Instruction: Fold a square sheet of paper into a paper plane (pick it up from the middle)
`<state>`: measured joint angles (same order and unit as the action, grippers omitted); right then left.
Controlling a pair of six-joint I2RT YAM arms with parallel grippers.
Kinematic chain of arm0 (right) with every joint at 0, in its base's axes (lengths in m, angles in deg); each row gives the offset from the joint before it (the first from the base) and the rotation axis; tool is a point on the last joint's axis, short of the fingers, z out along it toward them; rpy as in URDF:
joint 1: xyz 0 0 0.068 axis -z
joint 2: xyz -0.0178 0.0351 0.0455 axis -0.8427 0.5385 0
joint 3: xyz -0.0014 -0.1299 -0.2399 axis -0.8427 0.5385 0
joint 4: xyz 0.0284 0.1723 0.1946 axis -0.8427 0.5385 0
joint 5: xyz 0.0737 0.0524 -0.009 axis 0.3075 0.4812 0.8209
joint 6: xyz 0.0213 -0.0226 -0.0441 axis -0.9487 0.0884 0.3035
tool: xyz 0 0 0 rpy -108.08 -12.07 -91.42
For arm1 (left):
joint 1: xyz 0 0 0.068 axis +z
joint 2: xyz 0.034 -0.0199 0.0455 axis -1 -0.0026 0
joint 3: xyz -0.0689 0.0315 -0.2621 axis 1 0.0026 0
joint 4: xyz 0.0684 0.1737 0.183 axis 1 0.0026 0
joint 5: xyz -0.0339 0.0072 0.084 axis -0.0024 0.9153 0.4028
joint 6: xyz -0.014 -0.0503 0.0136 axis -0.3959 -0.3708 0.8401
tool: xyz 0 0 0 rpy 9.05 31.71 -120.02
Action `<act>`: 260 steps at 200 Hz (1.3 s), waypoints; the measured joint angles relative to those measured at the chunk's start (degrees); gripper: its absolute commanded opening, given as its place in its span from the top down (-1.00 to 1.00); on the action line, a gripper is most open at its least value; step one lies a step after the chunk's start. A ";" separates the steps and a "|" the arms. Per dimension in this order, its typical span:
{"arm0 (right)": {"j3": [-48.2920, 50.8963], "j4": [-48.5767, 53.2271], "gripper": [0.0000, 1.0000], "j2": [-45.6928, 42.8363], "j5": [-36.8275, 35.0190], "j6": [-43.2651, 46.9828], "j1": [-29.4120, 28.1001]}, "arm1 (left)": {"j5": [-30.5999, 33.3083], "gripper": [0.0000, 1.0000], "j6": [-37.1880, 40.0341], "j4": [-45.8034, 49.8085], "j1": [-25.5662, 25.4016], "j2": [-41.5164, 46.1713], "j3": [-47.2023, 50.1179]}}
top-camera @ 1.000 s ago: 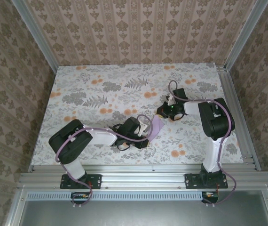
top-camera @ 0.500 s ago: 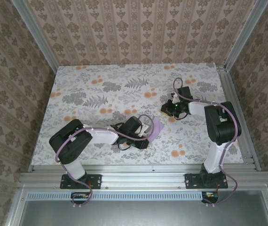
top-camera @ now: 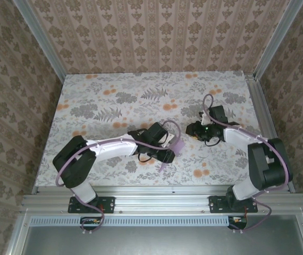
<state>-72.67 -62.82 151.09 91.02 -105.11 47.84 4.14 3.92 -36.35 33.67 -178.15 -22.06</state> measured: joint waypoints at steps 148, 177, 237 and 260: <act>13.86 5.90 -0.36 -21.64 -4.72 -1.29 -1.18 | 28.52 -0.26 1.07 22.12 -9.01 -9.51 -16.09; 14.49 6.32 -0.36 -21.84 -5.97 -1.29 -1.18 | 31.56 -0.22 0.42 23.54 -8.98 -11.72 -17.03; 16.35 6.21 -0.36 -21.84 -6.14 -1.57 -1.18 | 31.78 0.28 -1.22 22.71 -8.92 -12.48 -17.09; 17.49 5.20 -0.36 -21.84 -5.51 -2.21 -1.18 | 29.51 0.48 -1.73 20.11 -8.20 -12.48 -15.89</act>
<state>-55.18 -57.61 129.26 85.51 -107.32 46.66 33.64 2.20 -16.24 25.47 -190.63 -37.95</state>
